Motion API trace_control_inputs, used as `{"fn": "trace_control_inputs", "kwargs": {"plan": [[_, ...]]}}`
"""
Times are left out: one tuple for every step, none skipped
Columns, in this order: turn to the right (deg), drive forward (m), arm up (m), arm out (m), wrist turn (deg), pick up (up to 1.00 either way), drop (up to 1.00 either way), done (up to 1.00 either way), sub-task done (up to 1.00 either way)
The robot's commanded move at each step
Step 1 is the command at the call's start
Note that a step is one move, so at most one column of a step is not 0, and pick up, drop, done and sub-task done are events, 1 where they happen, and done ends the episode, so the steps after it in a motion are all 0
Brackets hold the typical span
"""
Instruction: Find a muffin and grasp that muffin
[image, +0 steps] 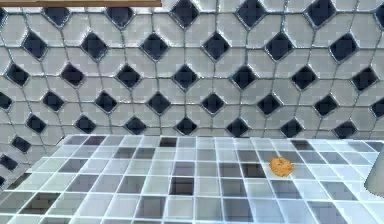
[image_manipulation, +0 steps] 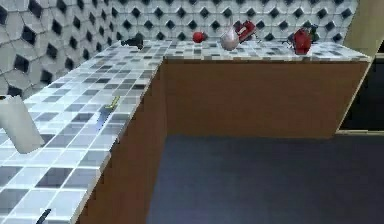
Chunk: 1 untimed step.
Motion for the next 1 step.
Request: {"fn": "trace_control_inputs", "kwargs": {"plan": [[-45.0, 0.0, 0.0, 0.0, 0.0, 0.0, 0.0, 0.0, 0.0]]}}
